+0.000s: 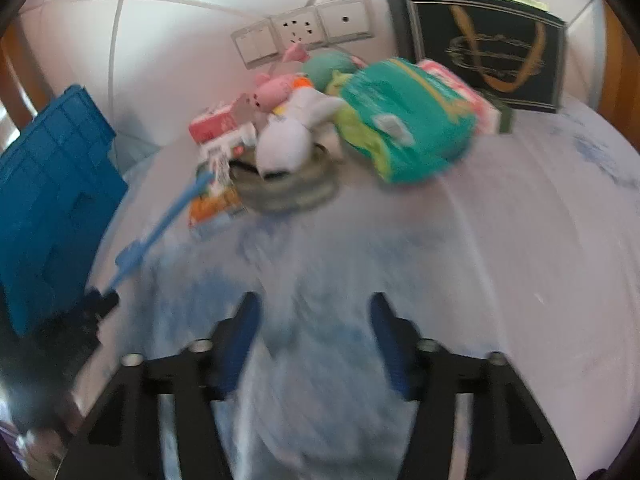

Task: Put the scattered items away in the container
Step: 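Hold the boomerang in the left tool while the right tool reaches toward the glass cup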

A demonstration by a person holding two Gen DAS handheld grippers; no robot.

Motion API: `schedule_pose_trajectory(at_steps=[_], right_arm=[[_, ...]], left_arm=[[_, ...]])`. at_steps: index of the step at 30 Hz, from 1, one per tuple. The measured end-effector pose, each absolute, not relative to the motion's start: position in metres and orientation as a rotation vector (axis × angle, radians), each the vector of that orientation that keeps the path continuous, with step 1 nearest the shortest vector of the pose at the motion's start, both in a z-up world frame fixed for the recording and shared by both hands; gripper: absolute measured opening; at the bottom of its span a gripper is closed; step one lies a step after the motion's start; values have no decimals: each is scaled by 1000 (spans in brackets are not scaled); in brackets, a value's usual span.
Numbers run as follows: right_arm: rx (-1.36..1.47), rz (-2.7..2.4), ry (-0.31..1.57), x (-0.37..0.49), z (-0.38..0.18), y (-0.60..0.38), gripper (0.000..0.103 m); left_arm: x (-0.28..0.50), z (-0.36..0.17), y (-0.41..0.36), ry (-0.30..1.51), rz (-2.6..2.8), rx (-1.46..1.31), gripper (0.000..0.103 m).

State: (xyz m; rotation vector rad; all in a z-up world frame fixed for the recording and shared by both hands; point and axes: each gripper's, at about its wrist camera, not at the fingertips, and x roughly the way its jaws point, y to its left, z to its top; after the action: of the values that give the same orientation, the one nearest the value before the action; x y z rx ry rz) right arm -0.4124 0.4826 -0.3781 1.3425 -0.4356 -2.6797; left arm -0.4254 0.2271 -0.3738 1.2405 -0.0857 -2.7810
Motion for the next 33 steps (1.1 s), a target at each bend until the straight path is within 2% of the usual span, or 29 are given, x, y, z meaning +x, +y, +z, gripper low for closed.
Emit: schedule_pose_trajectory(at_steps=[3, 7, 11, 12, 15, 18, 20, 22, 23, 30, 31, 33], right_arm=[[1300, -2713, -434, -443, -376, 475, 50], [1272, -2771, -409, -480, -374, 470, 50], [1325, -2796, -435, -520, -388, 473, 51], [1345, -2792, -428, -527, -392, 473, 54], [1395, -2730, -389, -544, -398, 466, 54], [1464, -2653, -407, -544, -401, 466, 45], [1501, -2592, -344, -531, -405, 461, 35], [1537, -2543, -295, -512, -408, 454, 7], [1560, -2526, -256, -498, -410, 451, 1], [1558, -2532, -217, -437, -397, 455, 2], [1552, -2541, -217, -432, -392, 455, 4], [1571, -2565, -220, -417, -386, 463, 16]], left_arm=[[-441, -383, 214, 31, -2791, 1215, 33], [-465, -390, 214, 44, -2791, 1162, 34], [-489, -408, 203, 172, -2767, 1253, 33], [-491, -412, 202, 192, -2763, 1270, 33], [-492, -415, 204, 173, -2773, 1259, 34], [-495, -416, 205, 162, -2780, 1280, 34], [-491, -414, 202, 172, -2791, 1292, 34], [-485, -413, 200, 164, -2790, 1307, 34], [-482, -413, 198, 151, -2787, 1320, 34], [-462, -412, 192, 143, -2790, 1412, 34], [-459, -412, 192, 148, -2788, 1421, 34], [-452, -414, 191, 155, -2789, 1453, 34]])
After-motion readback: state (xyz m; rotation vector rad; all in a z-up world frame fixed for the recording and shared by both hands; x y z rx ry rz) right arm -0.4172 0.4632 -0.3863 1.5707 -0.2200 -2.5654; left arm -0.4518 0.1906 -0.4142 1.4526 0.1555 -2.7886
